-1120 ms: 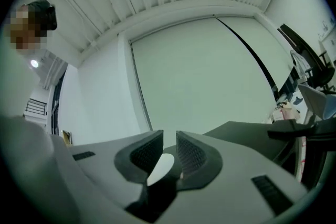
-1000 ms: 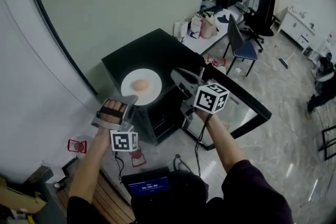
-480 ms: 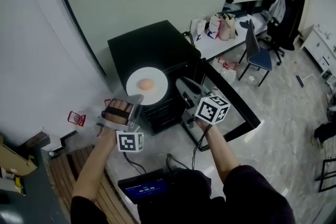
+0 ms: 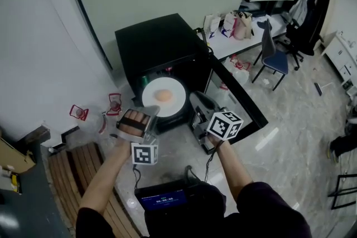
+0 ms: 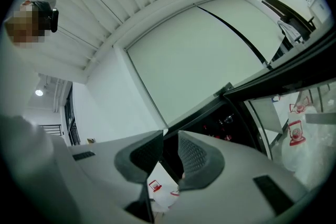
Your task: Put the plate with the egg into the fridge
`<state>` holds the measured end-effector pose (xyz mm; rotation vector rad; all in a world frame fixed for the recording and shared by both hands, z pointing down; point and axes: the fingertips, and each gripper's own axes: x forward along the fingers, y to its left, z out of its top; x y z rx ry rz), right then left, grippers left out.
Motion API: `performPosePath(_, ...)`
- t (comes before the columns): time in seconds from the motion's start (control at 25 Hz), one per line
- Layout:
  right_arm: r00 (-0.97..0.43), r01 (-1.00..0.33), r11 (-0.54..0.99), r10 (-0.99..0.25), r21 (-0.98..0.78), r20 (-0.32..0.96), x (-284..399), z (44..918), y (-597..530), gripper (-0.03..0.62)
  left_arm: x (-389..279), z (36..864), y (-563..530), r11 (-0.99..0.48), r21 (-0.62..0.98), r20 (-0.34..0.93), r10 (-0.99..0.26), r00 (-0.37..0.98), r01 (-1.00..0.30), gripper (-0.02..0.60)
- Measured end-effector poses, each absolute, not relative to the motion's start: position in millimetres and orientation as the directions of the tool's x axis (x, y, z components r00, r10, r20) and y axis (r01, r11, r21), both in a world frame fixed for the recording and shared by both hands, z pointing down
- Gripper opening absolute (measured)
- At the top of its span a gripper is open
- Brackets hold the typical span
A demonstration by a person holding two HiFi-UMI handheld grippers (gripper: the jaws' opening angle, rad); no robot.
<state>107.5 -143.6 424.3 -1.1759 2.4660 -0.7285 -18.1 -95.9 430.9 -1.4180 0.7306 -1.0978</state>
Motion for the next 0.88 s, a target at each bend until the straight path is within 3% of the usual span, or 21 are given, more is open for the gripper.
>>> performPosePath(0.52,-0.637,-0.602,0.546,-0.769,-0.583,-0.063,133.2,439.3,-144.2,0.08,13.7,445.3,-108.6,-0.178,-0.975,0.211,-0.924,0.318,0.131,0.026)
performPosePath(0.88,-0.621,-0.615,0.532,-0.782,-0.582,-0.059,135.9,475.9,-160.2,0.08,19.0,498.6,-140.8,-0.221,-0.97,0.238,-0.948,0.212,0.102,0.026)
